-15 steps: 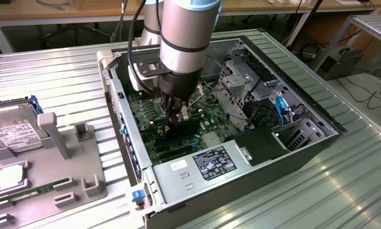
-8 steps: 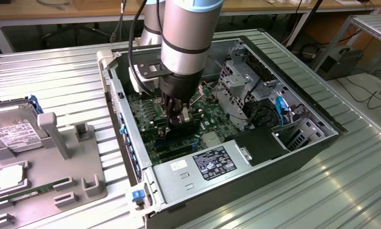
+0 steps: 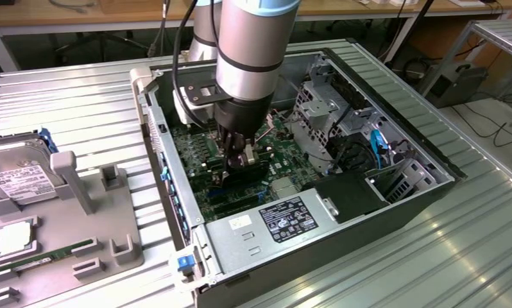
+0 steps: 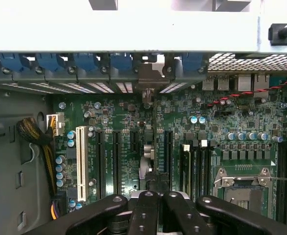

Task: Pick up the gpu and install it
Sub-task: 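Press down on the gpu until it lock into place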

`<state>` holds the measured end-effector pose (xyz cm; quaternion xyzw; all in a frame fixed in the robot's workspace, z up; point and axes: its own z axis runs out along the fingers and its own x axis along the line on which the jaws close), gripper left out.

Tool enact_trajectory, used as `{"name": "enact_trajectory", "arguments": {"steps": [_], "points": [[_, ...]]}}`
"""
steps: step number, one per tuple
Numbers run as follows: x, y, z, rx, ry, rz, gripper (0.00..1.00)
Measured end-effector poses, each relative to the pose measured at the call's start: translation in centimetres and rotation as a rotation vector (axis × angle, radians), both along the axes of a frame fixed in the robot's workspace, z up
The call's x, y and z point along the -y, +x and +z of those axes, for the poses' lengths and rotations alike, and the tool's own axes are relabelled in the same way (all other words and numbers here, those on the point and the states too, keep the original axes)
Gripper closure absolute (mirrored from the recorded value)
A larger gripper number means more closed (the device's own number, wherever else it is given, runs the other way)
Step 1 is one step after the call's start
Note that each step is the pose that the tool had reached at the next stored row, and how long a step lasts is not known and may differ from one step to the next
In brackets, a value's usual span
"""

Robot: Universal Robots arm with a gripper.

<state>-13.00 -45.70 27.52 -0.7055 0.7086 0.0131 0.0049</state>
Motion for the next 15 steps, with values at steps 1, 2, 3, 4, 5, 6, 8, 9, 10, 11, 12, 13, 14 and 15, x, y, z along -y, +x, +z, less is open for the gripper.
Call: {"name": "enact_trajectory", "arguments": {"steps": [1,2,3,4,5,6,8,9,10,11,12,13,14,15], "points": [[0.0,0.0,0.0,0.0001,0.0,0.0,0.89],[0.0,-0.01,0.0,0.0,0.0,0.0,0.89],[0.0,-0.02,0.0,0.0,0.0,0.0,0.89],[0.0,-0.03,0.0,0.0,0.0,0.0,0.89],[0.0,-0.05,0.0,0.0,-0.0001,0.0,0.89],[0.0,-0.07,-0.01,0.0,0.0,0.0,0.89],[0.0,-0.1,-0.02,0.0,0.0,0.0,0.89],[0.0,-0.11,-0.03,-0.0001,-0.0001,0.0,0.89],[0.0,-0.12,-0.04,-0.0001,-0.0001,0.0,0.89],[0.0,-0.13,-0.05,-0.0001,-0.0001,0.0,0.89],[0.0,-0.14,-0.05,-0.0001,-0.0001,0.0,0.89],[0.0,-0.14,-0.05,-0.0001,-0.0001,0.0,0.89],[0.0,-0.14,-0.06,-0.0001,0.0,0.0,0.89],[0.0,-0.13,-0.06,0.0,0.0001,0.0,0.89]]}}
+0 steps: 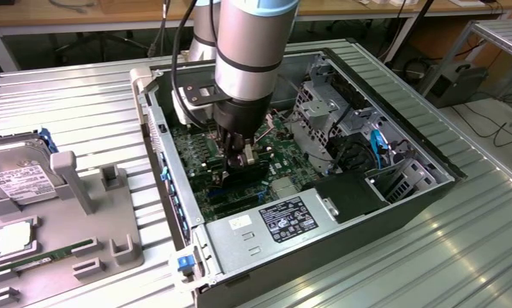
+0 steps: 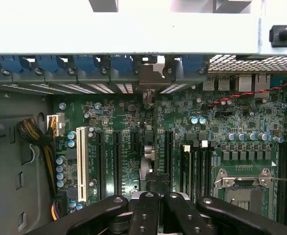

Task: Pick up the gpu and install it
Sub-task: 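Press down on the gpu until it lock into place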

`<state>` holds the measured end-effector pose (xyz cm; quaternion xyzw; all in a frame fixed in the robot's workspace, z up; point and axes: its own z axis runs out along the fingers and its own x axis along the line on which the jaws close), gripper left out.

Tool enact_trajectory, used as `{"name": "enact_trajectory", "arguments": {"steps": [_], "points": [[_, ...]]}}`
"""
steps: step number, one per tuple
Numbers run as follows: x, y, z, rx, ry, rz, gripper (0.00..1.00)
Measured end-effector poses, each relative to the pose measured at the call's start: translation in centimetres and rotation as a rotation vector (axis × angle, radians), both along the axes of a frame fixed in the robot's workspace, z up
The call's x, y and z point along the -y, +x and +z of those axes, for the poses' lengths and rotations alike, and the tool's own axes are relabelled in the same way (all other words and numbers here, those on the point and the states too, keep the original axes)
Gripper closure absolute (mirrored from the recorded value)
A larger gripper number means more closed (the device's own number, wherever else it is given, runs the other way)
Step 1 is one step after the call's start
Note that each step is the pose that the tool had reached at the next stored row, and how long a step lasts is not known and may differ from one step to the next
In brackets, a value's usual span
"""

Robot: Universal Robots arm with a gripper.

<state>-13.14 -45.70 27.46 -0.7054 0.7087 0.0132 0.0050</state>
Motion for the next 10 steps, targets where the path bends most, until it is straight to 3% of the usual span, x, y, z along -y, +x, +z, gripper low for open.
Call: {"name": "enact_trajectory", "arguments": {"steps": [3,7,10], "points": [[0.0,0.0,0.21,0.0003,0.0004,0.0,0.89],[0.0,0.1,1.2,0.0,0.0001,0.0,0.89],[0.0,0.1,1.2,0.0001,0.0004,0.0,0.89]]}}
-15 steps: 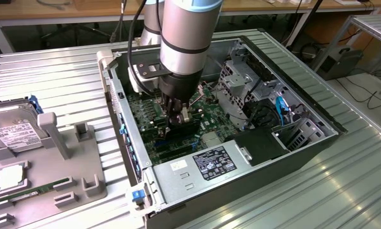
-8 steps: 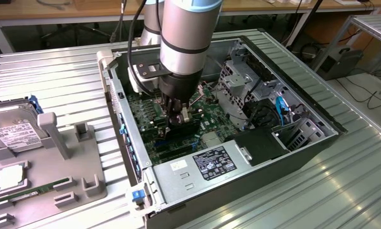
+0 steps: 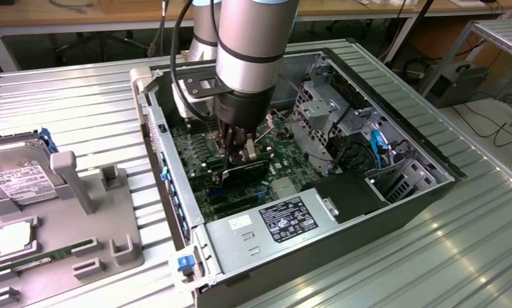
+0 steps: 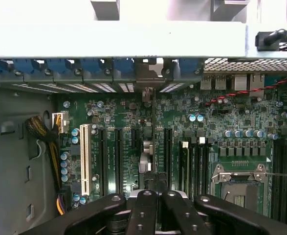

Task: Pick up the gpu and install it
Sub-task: 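Press down on the gpu until it lock into place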

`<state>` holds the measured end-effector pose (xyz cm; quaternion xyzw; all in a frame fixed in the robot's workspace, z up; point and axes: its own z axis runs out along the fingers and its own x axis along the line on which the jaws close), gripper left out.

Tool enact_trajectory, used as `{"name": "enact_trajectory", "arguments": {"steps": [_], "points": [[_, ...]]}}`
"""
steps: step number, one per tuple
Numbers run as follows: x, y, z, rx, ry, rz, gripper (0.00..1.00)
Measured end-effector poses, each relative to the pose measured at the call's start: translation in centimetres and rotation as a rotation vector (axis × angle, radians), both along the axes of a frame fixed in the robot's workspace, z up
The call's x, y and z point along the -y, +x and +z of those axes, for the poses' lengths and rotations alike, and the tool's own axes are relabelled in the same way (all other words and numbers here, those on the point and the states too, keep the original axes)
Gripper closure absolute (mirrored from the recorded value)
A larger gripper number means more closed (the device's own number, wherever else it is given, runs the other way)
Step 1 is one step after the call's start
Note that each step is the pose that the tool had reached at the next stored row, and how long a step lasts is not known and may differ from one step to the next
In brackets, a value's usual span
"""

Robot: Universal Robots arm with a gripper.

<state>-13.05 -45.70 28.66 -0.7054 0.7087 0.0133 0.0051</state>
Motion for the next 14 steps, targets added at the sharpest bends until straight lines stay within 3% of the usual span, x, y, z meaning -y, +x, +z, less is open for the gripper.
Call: {"name": "enact_trajectory", "arguments": {"steps": [14], "points": [[-0.12,0.0,-1.12,-0.0002,0.0009,0.0,0.89]]}}
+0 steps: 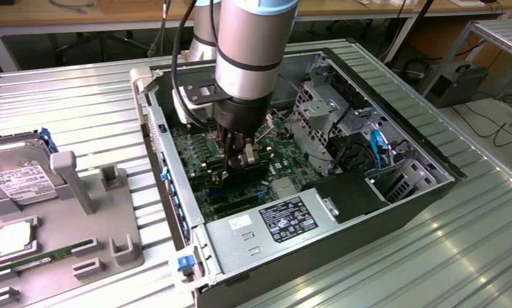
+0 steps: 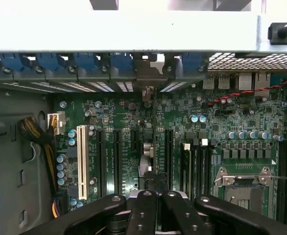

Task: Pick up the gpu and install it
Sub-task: 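Press down on the gpu until it lock into place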

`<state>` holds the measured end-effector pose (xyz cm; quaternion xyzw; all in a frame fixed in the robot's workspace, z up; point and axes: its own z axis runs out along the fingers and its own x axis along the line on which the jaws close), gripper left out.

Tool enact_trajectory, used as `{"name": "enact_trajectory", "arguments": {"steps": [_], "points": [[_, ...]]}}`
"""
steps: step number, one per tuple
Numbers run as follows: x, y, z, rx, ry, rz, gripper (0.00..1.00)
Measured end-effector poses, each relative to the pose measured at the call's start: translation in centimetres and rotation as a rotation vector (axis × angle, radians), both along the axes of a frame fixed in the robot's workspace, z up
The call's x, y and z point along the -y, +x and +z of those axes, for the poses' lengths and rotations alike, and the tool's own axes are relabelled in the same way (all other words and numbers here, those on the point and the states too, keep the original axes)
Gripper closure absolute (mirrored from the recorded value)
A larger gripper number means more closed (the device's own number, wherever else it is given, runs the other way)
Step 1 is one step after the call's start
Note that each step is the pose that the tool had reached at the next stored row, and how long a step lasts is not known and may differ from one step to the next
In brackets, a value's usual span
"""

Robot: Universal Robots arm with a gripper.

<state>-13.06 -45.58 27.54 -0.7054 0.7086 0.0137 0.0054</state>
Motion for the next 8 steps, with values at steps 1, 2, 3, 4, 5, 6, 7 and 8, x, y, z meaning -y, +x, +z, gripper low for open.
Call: {"name": "enact_trajectory", "arguments": {"steps": [1,2,3,4,5,6,7,8], "points": [[-0.04,0.0,-0.03,0.0,0.0001,0.0,0.89],[-0.1,0.0,-0.04,-0.0001,0.0,0.0,0.89],[-0.16,-0.01,-0.06,-0.0001,0.0,0.0,0.89],[-0.26,-0.01,-0.07,-0.0001,0.0,0.0,0.89],[-0.34,0.0,-0.09,-0.0001,0.0001,0.0,0.89],[-0.36,0.0,-0.11,0.0,0.0003,0.0,0.89],[-0.36,0.0,-0.11,0.0,0.0002,0.0,0.89],[-0.36,0.0,-0.11,0.0,0.0003,0.0,0.89]]}}
